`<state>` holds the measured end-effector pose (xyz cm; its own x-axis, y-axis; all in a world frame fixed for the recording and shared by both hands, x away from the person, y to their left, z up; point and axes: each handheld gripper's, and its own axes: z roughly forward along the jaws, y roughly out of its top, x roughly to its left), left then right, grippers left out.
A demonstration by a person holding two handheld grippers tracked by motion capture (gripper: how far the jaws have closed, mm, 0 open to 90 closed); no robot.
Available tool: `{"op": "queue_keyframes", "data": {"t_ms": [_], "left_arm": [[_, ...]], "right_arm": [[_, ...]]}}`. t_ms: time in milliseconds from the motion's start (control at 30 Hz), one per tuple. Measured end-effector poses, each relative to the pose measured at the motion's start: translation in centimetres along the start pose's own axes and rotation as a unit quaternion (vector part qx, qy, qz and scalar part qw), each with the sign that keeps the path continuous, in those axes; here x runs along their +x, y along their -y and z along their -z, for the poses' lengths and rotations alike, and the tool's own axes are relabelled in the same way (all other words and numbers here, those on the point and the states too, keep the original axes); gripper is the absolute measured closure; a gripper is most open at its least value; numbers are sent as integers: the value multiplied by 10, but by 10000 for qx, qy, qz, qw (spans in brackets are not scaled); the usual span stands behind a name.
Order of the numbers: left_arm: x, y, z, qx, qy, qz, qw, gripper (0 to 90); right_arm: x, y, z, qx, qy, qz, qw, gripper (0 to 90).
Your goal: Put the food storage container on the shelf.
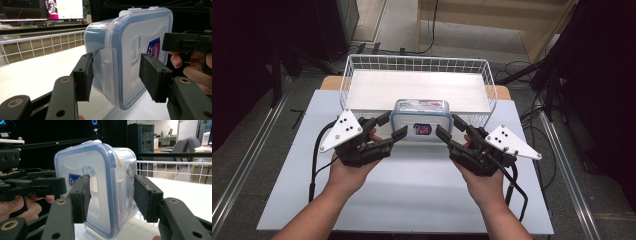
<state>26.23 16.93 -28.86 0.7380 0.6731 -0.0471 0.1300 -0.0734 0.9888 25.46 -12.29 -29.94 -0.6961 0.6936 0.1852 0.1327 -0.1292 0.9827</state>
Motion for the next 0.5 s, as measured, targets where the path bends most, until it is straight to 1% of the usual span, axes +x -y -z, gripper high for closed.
{"op": "queue_keyframes", "data": {"t_ms": [67,167,300,367,500], "left_arm": [[5,-2,-3,59,0,59,10000,466],[11,-4,-6,22,-57,62,10000,466],[23,-7,-11,60,-84,113,9999,466],[29,-9,-13,74,-96,175,9998,465],[42,-12,-20,120,-58,318,9994,465]], "right_arm": [[-3,-2,-5,42,24,-29,10000,496],[-8,-5,-12,61,-1,-66,10000,495],[-15,-9,-25,148,-25,-133,9998,494],[-17,-12,-31,206,-20,-150,9997,493],[-22,-18,-44,331,25,-109,9994,493]]}}
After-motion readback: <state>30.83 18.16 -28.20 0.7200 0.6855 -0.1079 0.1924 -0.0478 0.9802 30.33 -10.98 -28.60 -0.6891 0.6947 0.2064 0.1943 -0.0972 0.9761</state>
